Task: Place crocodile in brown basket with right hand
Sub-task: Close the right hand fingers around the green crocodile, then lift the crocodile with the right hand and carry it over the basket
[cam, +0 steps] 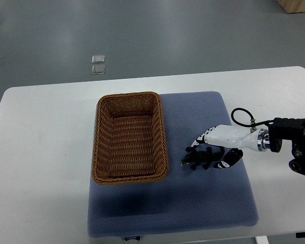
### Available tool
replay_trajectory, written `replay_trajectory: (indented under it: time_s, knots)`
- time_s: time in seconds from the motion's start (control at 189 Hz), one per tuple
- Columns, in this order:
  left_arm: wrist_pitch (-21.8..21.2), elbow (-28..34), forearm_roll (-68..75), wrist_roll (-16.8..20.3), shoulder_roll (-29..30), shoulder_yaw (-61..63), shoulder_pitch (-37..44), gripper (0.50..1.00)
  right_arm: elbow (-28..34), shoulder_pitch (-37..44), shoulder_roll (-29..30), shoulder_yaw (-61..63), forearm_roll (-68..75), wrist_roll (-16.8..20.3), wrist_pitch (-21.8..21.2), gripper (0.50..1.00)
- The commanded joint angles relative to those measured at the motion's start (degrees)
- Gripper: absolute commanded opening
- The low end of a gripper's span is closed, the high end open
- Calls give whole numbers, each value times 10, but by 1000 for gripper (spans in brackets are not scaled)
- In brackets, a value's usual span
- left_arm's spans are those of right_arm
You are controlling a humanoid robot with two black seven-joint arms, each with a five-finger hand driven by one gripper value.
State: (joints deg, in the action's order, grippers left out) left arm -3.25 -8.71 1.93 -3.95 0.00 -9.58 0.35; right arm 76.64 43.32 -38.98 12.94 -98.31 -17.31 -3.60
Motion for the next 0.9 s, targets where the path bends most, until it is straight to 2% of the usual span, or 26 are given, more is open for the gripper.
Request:
replay_trajectory:
  time_s: [0.0, 0.154, 0.191, 0.249, 0.339, 0.418, 0.614, 0.895]
  knots:
    - [0, 0, 0, 0, 0, 0, 0, 1000, 0, -2, 0, 0, -3, 2, 1, 801]
    - [0, 0, 0, 0, 0, 0, 0, 1000, -1, -3, 1, 0, -6, 2, 0, 754]
    - [0, 0, 0, 0, 0, 0, 0, 1000, -1, -3, 1, 0, -8, 2, 0, 727]
    - [0, 0, 0, 0, 0, 0, 0, 1000, -1, -4, 2, -1, -12, 2, 0, 719]
    - [0, -1, 0, 0, 0, 0, 0, 1000, -1, -4, 3, 0, -13, 2, 0, 660]
    - [0, 0, 0, 0, 0, 0, 0, 1000, -1, -4, 4, -1, -13, 2, -1, 643]
    - [0, 0, 0, 0, 0, 0, 0, 1000, -1, -3, 4, 0, -16, 1, -4, 500]
    - [0, -1, 0, 0, 0, 0, 0, 1000, -1, 3, 0, 0, -15, 1, -5, 500]
